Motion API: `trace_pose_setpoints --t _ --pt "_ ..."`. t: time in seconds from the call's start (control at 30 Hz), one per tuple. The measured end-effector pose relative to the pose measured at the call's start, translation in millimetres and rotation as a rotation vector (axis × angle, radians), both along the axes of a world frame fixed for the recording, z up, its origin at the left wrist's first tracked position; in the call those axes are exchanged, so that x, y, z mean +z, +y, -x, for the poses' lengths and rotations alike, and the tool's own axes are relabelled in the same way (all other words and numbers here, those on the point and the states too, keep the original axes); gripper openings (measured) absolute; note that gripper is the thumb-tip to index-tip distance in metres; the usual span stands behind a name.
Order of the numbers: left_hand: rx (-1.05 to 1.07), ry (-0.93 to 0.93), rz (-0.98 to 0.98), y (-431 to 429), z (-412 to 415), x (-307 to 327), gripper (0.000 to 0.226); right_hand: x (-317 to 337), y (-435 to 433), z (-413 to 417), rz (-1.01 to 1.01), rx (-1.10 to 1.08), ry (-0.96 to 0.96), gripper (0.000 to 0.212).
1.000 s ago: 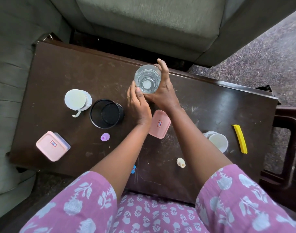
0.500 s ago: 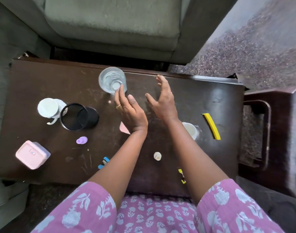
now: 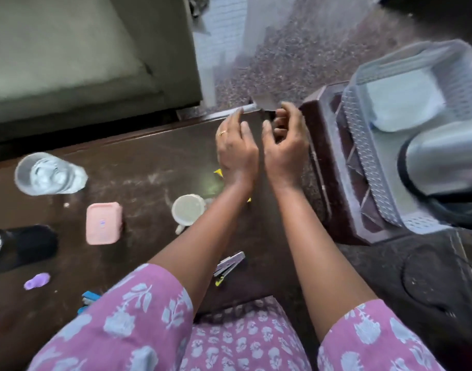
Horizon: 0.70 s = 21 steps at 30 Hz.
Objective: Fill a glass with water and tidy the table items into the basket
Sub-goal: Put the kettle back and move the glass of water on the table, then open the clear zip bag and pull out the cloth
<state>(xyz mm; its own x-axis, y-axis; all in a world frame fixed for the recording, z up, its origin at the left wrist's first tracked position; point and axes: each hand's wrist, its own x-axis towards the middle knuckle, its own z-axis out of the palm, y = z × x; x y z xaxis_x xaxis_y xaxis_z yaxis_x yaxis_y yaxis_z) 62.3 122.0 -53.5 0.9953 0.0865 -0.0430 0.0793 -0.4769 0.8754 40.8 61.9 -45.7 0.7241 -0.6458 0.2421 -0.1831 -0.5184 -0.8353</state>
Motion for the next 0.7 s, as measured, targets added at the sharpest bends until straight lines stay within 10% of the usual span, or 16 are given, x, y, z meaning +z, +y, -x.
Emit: trace_pose_setpoints --t 0.27,0.47,0.7 --pt "-0.346 0.078 0.068 -147.2 -0.9 47.0 0.04 19.7 -136.8 23.6 0.076 -0.414 -0.07 0.03" --pt "-0.472 0.227 -0.022 -205.7 3.4 48.4 0.046 2.2 -202.0 17.2 -0.445 -0.579 0.377 0.045" --pt "-0.501 0.416 -0.076 -236.5 -3.5 42.4 0.047 -19.3 -226.2 -0.1 -0.936 -0.725 0.367 0.06"
